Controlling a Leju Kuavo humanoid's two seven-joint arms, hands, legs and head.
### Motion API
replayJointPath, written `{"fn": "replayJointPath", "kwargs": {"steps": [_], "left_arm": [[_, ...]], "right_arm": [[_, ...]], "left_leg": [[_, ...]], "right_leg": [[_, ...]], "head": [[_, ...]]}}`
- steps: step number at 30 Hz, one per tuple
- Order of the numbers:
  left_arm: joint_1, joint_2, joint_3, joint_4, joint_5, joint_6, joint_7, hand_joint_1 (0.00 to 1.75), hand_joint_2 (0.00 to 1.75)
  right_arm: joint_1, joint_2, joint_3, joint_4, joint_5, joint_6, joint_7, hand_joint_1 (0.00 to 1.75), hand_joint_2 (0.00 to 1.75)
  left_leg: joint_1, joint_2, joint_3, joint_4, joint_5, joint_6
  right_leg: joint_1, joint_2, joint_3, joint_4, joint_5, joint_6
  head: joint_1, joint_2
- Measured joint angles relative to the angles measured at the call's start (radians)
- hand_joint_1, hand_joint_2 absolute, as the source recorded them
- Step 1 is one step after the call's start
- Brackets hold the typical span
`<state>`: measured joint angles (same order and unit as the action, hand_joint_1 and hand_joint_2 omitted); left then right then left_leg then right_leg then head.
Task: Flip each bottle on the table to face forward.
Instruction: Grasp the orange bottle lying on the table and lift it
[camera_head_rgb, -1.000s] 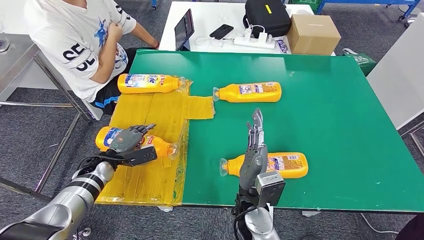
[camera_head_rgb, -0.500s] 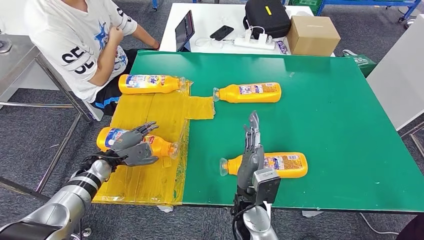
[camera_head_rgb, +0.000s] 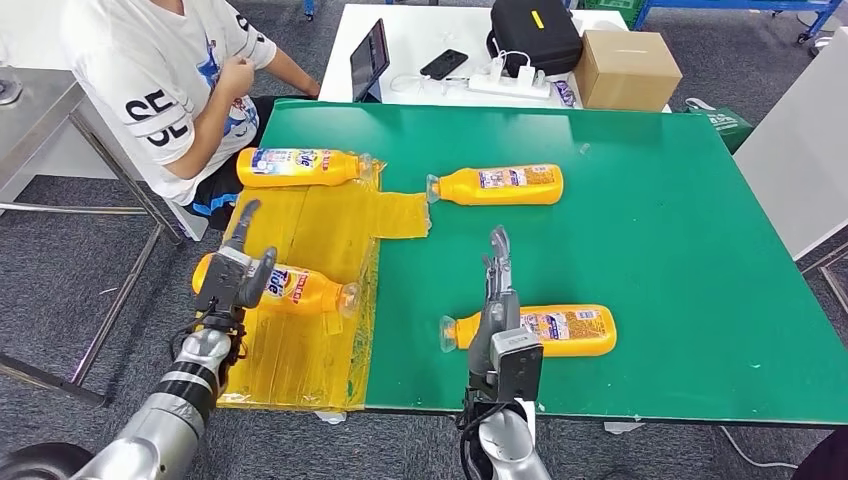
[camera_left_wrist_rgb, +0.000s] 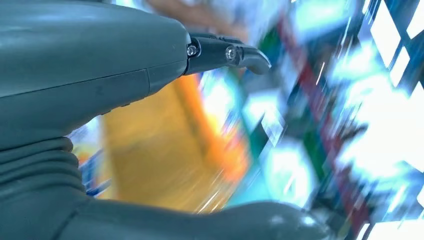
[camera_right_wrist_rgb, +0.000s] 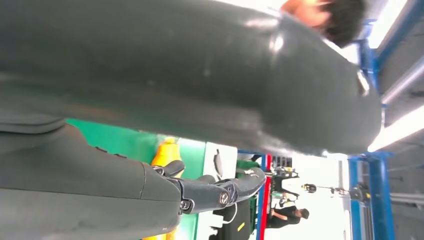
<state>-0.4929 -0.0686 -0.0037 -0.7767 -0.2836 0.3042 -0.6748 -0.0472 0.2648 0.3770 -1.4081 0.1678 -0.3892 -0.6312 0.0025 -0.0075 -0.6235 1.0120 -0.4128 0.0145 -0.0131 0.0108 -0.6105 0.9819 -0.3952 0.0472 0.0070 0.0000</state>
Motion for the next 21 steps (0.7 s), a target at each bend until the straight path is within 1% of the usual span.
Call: {"fn": "replayJointPath", "kwargs": {"steps": [1, 3, 5, 8, 11, 13, 15, 21], "left_arm": [[0.01, -0.017, 0.022, -0.036, 0.028, 0.05, -0.01, 0.0, 1.75], [0.023, -0.038, 0.055, -0.096, 0.083, 0.116, -0.021, 0.0, 1.75], [0.038, -0.048, 0.073, -0.154, 0.119, 0.162, -0.024, 0.0, 1.75], [0.08, -0.05, 0.079, -0.242, 0.125, 0.231, -0.027, 0.0, 1.75], [0.133, -0.049, 0.072, -0.324, 0.118, 0.281, -0.028, 0.0, 1.75], [0.16, -0.048, 0.065, -0.369, 0.114, 0.298, -0.029, 0.0, 1.75], [0.178, -0.047, 0.061, -0.399, 0.114, 0.303, -0.029, 0.0, 1.75], [0.198, -0.047, 0.056, -0.444, 0.113, 0.305, -0.029, 0.0, 1.75]], "right_arm": [[-0.008, -0.003, 0.005, 0.013, 0.043, -0.005, 0.025, 0.0, 1.75], [-0.029, -0.018, 0.017, 0.045, 0.142, -0.008, 0.083, 0.0, 1.75], [-0.049, -0.044, 0.026, 0.079, 0.232, -0.007, 0.143, 0.0, 1.75], [-0.082, -0.103, 0.024, 0.117, 0.335, 0.002, 0.243, 0.0, 1.75], [-0.109, -0.173, 0.002, 0.131, 0.411, 0.03, 0.319, 0.0, 1.75], [-0.12, -0.213, -0.016, 0.132, 0.438, 0.043, 0.346, 0.0, 1.75], [-0.127, -0.238, -0.026, 0.133, 0.446, 0.047, 0.353, 0.0, 1.75], [-0.135, -0.273, -0.039, 0.133, 0.449, 0.047, 0.356, 0.0, 1.75]], "left_leg": [[0.0, 0.0, 0.0, 0.0, 0.0, 0.0], [0.0, 0.001, 0.0, 0.0, 0.0, 0.0], [0.0, 0.002, 0.0, 0.0, -0.001, 0.0], [0.0, 0.0, 0.0, 0.0, 0.0, 0.0], [0.0, 0.0, -0.001, 0.0, 0.0, 0.0], [0.0, -0.001, -0.001, 0.0, 0.0, 0.0], [0.0, -0.001, -0.001, 0.0, 0.0, 0.0], [0.0, 0.0, -0.001, 0.0, -0.001, 0.0]], "right_leg": [[0.0, 0.0, 0.0, 0.0, 0.0, 0.0], [0.0, 0.0, -0.001, 0.0, 0.0, 0.0], [0.0, 0.0, -0.001, 0.0, 0.0, 0.0], [0.0, 0.0, -0.001, 0.0, 0.0, 0.0], [0.0, 0.0, -0.001, 0.0, 0.0, 0.0], [0.0, 0.0, -0.001, 0.0, 0.0, 0.0], [0.0, 0.0, -0.001, 0.0, 0.0, 0.0], [0.001, 0.0, -0.002, 0.0, 0.0, 0.0]], "head": [[0.0, 0.0], [0.0, 0.0], [-0.001, 0.0], [-0.001, 0.0], [0.0, 0.0], [0.0, 0.0], [0.0, 0.0], [-0.001, 0.0]]}}
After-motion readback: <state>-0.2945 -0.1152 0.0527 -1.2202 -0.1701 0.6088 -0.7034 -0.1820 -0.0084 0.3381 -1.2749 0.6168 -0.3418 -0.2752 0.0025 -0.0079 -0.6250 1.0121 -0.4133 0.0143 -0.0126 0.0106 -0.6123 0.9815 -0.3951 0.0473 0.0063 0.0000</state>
